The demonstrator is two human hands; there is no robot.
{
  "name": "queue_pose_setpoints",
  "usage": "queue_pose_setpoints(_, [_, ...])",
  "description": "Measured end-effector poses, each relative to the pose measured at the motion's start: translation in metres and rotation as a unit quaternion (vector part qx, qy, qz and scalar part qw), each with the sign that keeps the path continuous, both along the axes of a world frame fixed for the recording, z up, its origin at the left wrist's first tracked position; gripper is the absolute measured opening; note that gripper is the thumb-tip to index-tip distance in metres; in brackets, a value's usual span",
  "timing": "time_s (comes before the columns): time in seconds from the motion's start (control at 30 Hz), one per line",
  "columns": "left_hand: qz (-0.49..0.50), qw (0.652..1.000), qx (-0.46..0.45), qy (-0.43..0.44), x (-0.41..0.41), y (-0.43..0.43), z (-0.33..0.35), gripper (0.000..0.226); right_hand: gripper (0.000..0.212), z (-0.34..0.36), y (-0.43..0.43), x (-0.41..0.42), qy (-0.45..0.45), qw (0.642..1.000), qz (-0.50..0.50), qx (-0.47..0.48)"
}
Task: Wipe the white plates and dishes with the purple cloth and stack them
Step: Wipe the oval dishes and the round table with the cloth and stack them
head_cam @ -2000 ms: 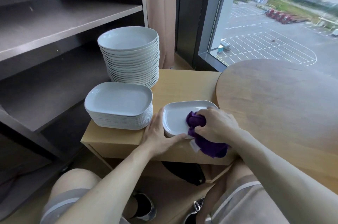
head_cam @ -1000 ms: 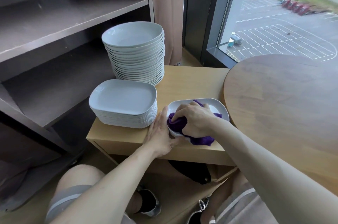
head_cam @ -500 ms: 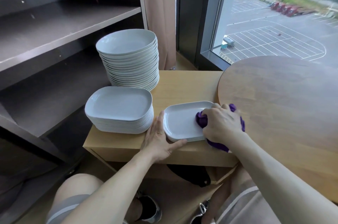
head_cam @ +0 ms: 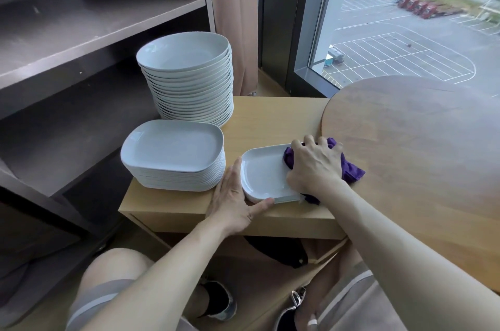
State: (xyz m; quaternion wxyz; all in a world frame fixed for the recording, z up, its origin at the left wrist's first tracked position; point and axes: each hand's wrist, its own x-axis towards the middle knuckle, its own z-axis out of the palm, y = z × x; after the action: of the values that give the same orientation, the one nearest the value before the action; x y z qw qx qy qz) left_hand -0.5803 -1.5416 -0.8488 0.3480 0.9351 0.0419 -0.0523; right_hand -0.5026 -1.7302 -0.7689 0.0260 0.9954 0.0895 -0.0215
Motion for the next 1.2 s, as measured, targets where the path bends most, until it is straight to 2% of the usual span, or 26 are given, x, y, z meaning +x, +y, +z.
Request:
queue_pose_setpoints(0.2, [-0.005, 1.0, -0.003, -0.009, 0.0, 0.0, -0.001, 0.128, 0.055, 0.007, 0.028, -0.006, 0.034, 0.994, 0.098, 0.015])
queue_pose_setpoints(0.3, [-0.009, 0.999, -0.026, -0.029, 0.0, 0.0, 0.002, 0.128, 0.046, 0.005, 0.032, -0.018, 0.042, 0.988, 0.14, 0.048])
queue_pose_setpoints(0.43, [-0.01, 1.0, -0.007, -0.004, -0.005, 0.0, 0.005, 0.134, 0.035, 0.0, 0.018, -0.036, 0.03, 0.984, 0.154, 0.081])
queue_pose_setpoints(0.63, [0.005, 1.0, -0.001, -0.004, -0.006, -0.002, 0.007, 0.132, 0.038, -0.004, -0.02, -0.051, -0.011, 0.989, 0.067, 0.132])
queue_pose_setpoints(0.7, [-0.003, 1.0, 0.0, -0.011, -0.008, -0.004, 0.009, 0.127, 0.041, -0.008, -0.029, -0.059, -0.022, 0.988, 0.041, 0.147])
queue_pose_setpoints(0.8, [-0.021, 0.999, 0.005, -0.036, -0.009, -0.005, 0.018, 0.117, 0.047, -0.011, -0.037, -0.067, -0.001, 0.975, -0.019, 0.22])
queue_pose_setpoints(0.9, [-0.03, 0.999, 0.003, -0.032, -0.009, -0.007, 0.036, 0.101, 0.048, -0.015, -0.035, -0.072, -0.006, 0.976, -0.03, 0.216])
queue_pose_setpoints(0.93, [-0.032, 0.999, 0.01, -0.019, -0.007, -0.007, 0.04, 0.104, 0.049, -0.016, -0.033, -0.074, -0.011, 0.977, -0.034, 0.21])
queue_pose_setpoints(1.07, [-0.048, 0.995, 0.074, 0.042, 0.009, -0.011, 0.056, 0.141, 0.05, -0.018, -0.028, -0.079, -0.02, 0.977, -0.039, 0.206])
queue_pose_setpoints(1.2, [-0.115, 0.982, 0.138, 0.06, 0.029, -0.025, 0.074, 0.148, 0.049, -0.015, -0.038, -0.081, -0.013, 0.975, -0.002, 0.223])
